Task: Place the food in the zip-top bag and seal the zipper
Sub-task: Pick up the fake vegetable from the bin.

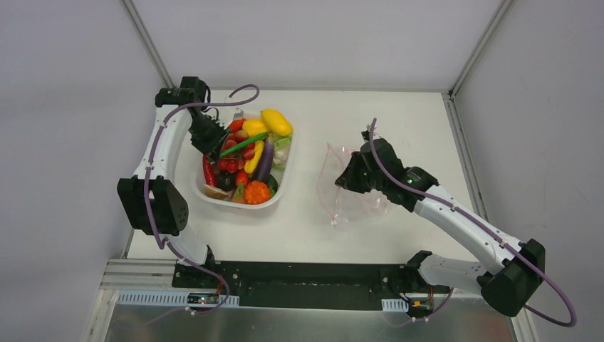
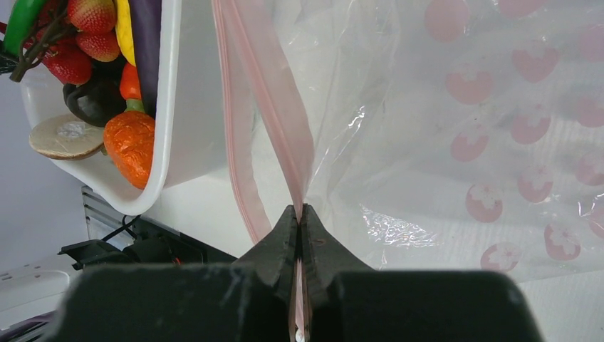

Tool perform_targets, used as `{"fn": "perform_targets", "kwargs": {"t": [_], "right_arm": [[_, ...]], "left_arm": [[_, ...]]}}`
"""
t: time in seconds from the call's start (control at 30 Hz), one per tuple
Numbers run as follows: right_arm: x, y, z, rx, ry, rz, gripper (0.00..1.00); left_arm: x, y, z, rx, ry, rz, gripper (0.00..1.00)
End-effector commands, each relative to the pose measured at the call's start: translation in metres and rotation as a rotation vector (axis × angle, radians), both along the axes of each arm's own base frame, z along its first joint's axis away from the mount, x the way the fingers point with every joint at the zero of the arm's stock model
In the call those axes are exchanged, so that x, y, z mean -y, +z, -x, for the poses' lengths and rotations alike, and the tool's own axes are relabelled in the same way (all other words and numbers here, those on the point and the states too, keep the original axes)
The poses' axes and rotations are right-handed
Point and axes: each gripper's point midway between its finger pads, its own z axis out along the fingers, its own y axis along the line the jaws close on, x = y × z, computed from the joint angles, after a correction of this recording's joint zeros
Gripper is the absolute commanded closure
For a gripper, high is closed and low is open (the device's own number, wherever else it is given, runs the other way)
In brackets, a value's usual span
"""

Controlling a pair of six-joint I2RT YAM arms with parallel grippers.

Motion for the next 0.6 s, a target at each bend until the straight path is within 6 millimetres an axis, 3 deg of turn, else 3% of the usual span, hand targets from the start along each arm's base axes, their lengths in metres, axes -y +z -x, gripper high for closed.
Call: {"fn": "perform_targets", "kwargs": {"t": [0.0,0.4,0.57], "right_arm": [[0.003,0.008,-0.002,0.03,-0.009,-0.009,0.98],[0.004,0.009,-0.002,0.034,-0.016,-0.015,0.98],[0.003,0.012,-0.006,0.046,-0.033,-0.027,0.98]], "left_arm": [[0.004,0.025,0.013,0.045,-0.008,0.046,0.84],[0.015,0.067,0.054,0.096,-0.004,0.105,0.9],[0.008,0.082,0.068,0.147,0.055,0.075,0.9]]}}
